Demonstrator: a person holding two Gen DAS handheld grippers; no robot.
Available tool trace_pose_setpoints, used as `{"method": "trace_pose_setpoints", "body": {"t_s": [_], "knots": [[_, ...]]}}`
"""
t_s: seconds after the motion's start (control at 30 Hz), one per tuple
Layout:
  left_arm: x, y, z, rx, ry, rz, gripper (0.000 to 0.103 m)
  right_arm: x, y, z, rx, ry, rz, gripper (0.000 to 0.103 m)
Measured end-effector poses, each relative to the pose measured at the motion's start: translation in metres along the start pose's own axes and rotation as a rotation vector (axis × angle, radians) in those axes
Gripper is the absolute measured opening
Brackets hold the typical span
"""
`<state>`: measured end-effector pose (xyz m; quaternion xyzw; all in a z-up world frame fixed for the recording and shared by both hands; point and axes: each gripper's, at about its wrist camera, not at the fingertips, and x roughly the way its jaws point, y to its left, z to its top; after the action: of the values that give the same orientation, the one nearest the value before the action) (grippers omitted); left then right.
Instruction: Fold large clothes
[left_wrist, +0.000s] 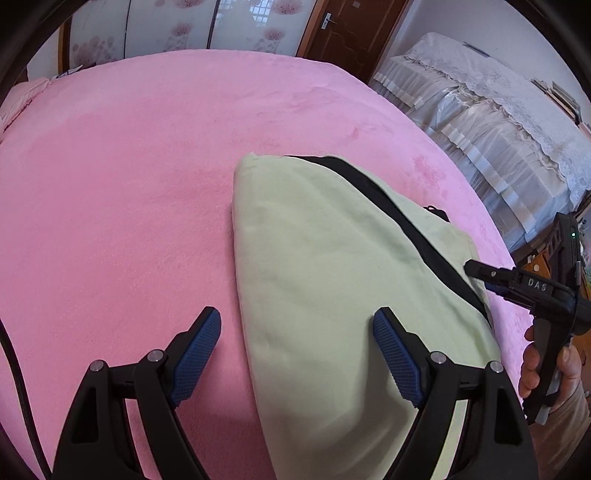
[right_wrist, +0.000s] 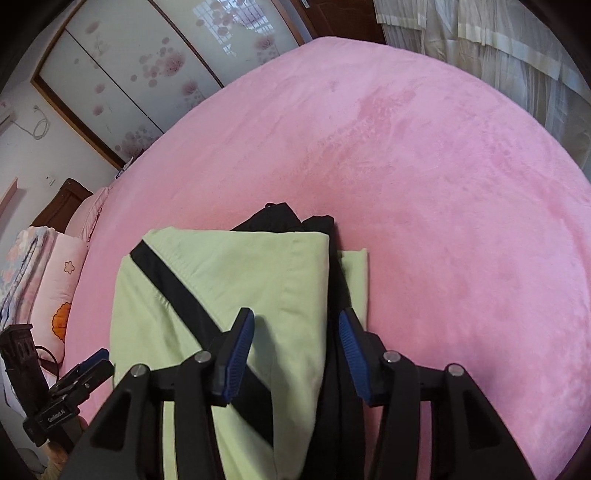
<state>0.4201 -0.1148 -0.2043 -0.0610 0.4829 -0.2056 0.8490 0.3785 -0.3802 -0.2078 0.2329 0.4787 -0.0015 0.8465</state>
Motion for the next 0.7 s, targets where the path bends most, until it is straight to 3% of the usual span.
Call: {"method": "trace_pose_setpoints", "body": {"t_s": [0.03,0.07,0.23,0.3,0.43,0.5,0.7], "knots": [[0.004,-0.001,0.000,-0.004,0.001,-0.004,0.083,0.004,0.004,-0.001,-0.029,-0.008,-0.009,0.021],[0.006,0.000,0.002,-0.007,0.003,-0.008,0.083,0.005,0.009,-0.001,-0.068,-0.017,-0.044,0.005],[0.015,-0.009,-0.002,0.013,0.023,-0.038,0.083,-0.019,0.019,-0.015,-0.172,-0.119,-0.224,0.003],[0.018,-0.016,-0.008,0.042,0.024,-0.035,0.083,-0.019,0.015,-0.023,-0.179,-0.122,-0.275,0.003],[0.026,-0.026,-0.016,0.088,0.016,0.011,0.084,0.003,0.000,-0.033,-0.162,-0.063,-0.317,0.003],[0.025,-0.028,-0.015,0.093,0.008,0.025,0.084,-0.004,0.000,-0.035,-0.140,-0.094,-0.315,0.003],[0.026,-0.026,-0.018,0.107,0.013,0.003,0.085,0.014,-0.019,-0.040,-0.110,-0.076,-0.344,0.003]]}}
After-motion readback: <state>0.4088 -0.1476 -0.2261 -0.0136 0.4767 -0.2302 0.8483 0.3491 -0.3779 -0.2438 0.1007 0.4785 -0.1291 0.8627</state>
